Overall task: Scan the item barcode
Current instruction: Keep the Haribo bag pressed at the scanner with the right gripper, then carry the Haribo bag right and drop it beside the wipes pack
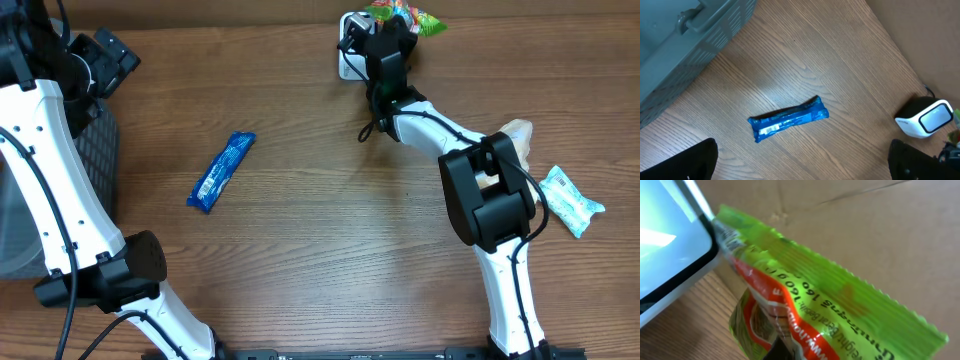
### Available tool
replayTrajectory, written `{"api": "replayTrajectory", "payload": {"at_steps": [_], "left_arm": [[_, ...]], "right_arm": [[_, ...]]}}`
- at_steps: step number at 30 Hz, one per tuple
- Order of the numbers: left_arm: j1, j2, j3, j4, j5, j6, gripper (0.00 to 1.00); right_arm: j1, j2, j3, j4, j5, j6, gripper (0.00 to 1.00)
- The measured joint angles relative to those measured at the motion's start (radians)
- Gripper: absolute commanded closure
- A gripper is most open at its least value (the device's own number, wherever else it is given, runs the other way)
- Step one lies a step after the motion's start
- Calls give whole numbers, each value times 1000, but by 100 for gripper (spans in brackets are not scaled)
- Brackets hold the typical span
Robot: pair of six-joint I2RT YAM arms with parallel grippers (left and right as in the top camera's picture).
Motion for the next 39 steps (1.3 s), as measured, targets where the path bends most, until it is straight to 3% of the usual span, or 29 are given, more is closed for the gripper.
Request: {"api": "replayTrajectory", "payload": {"at_steps": [21, 30, 34, 39], "left_arm": [[0, 0, 0, 0, 0, 0, 0], [0, 0, 0, 0, 0, 0, 0], [0, 0, 0, -1, 0, 0, 0], [0, 0, 0, 0, 0, 0, 0]], "right_arm": [[26, -84, 0, -95, 18, 34, 96], [27, -136, 0, -284, 18, 88, 96], [31, -249, 0, -437, 62, 248, 96], [31, -463, 4, -847, 182, 709, 96]]}}
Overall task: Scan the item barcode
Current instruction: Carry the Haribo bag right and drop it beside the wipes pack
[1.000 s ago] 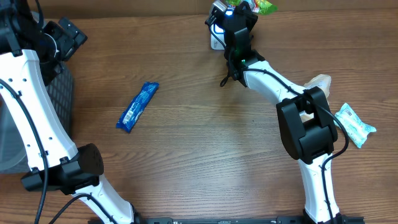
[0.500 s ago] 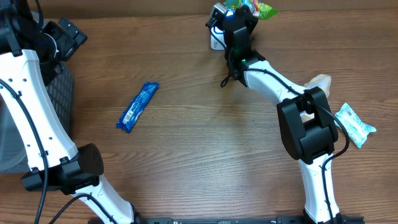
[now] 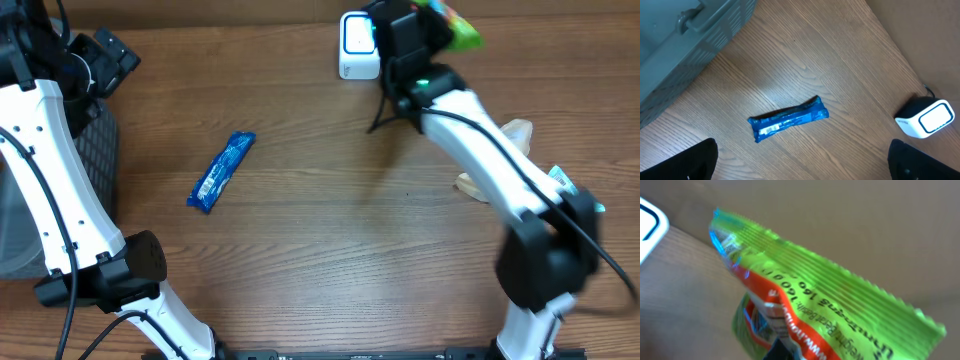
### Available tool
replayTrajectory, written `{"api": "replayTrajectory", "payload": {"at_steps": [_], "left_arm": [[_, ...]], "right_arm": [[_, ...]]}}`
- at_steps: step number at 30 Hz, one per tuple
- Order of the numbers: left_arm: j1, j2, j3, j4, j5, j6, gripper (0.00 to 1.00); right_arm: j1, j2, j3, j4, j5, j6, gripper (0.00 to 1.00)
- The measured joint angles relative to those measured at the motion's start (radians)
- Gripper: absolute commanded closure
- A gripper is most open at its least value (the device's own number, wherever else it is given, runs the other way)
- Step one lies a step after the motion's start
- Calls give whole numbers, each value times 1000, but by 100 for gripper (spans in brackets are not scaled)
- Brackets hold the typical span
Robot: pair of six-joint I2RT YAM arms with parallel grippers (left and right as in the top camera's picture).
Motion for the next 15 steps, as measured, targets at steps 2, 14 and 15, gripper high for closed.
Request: {"api": "replayTrajectory", "payload": {"at_steps": [2, 14, 15], "left_arm": [[0, 0, 0, 0, 1, 0, 0], [0, 0, 0, 0, 0, 0, 0], [0, 0, 0, 0, 0, 0, 0]], "right_arm": [[-9, -97, 5, -236, -21, 234, 96], [-487, -201, -39, -774, -729, 926, 96], [-546, -201, -53, -778, -771, 933, 96]]}}
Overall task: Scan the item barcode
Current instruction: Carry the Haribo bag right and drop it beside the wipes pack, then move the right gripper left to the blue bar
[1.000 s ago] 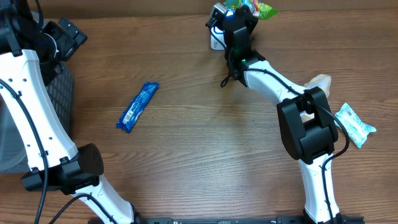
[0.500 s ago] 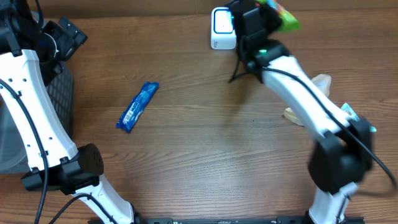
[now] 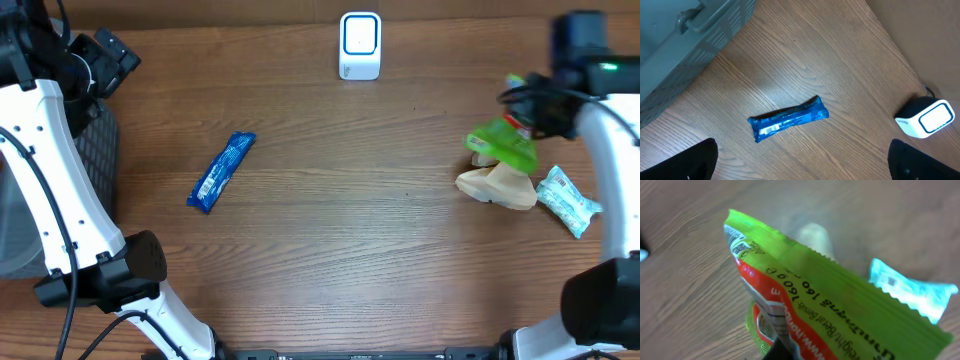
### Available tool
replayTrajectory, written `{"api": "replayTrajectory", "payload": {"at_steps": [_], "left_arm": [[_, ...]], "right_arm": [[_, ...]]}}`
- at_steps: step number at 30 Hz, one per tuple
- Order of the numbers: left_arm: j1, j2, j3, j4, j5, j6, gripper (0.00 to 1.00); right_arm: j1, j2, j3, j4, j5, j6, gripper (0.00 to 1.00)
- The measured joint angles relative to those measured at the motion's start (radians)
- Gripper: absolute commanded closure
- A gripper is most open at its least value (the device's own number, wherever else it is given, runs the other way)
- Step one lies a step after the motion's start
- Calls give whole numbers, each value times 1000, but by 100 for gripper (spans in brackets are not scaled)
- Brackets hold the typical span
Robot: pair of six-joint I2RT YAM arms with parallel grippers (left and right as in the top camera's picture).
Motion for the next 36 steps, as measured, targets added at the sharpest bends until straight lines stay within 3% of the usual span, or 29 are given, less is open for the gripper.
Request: {"api": "replayTrajectory", "payload": {"at_steps": [4, 7, 10, 17, 20, 22, 24, 33, 36], "left_arm": [[0, 0, 0, 0, 0, 0, 0], [0, 0, 0, 0, 0, 0, 0], [0, 0, 0, 0, 0, 0, 0], [0, 0, 0, 0, 0, 0, 0], [0, 0, 0, 0, 0, 0, 0], [0, 0, 0, 0, 0, 0, 0], [0, 0, 0, 0, 0, 0, 0], [0, 0, 0, -1, 0, 0, 0], [0, 0, 0, 0, 0, 0, 0]], "right_arm": [[-201, 0, -81, 10, -91, 16, 96], [-274, 0, -132, 29, -127, 26, 59], [-301, 1, -146, 34, -153, 24, 44], [-286, 1, -117, 34, -283, -92, 36], [-248, 1, -53, 38, -364, -133, 36], [-193, 1, -6, 82, -447, -151, 31], [-132, 0, 2, 153, -517, -160, 0], [272, 35, 8, 594, -632, -10, 0], [397, 103, 14, 709, -582, 73, 11]]}}
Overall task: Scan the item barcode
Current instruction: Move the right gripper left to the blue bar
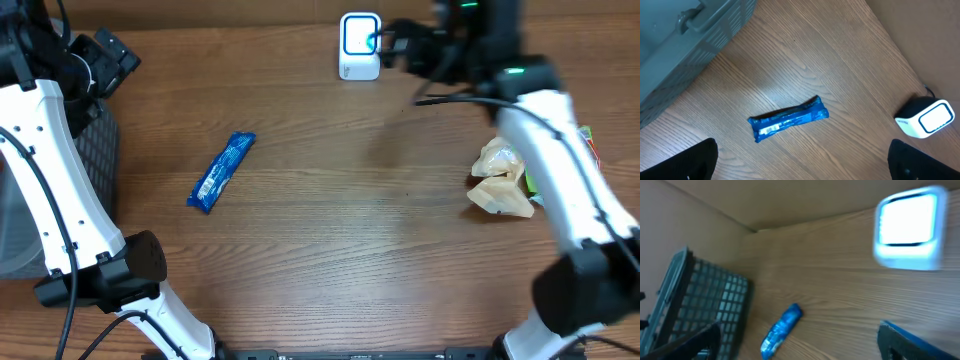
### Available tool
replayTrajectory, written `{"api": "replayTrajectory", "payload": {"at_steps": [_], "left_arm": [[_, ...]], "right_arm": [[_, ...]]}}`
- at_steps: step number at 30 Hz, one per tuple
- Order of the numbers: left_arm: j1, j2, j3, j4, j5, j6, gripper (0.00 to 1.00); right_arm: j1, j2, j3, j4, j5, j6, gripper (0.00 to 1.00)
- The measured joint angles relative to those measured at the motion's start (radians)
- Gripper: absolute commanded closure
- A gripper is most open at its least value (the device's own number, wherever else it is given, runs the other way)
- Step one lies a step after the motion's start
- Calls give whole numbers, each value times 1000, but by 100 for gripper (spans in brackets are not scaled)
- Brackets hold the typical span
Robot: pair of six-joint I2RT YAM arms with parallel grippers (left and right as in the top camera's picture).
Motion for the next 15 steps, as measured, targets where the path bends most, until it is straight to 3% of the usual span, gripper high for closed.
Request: {"api": "replayTrajectory", "payload": {"at_steps": [3, 9, 15], "left_arm": [[0, 0, 0, 0, 0, 0, 0], [0, 0, 0, 0, 0, 0, 0], [0, 0, 0, 0, 0, 0, 0]], "right_arm": [[111, 103, 0, 108, 57, 62, 19], [274, 332, 1, 266, 89, 123, 22], [400, 536, 199, 132, 97, 92, 17]]}}
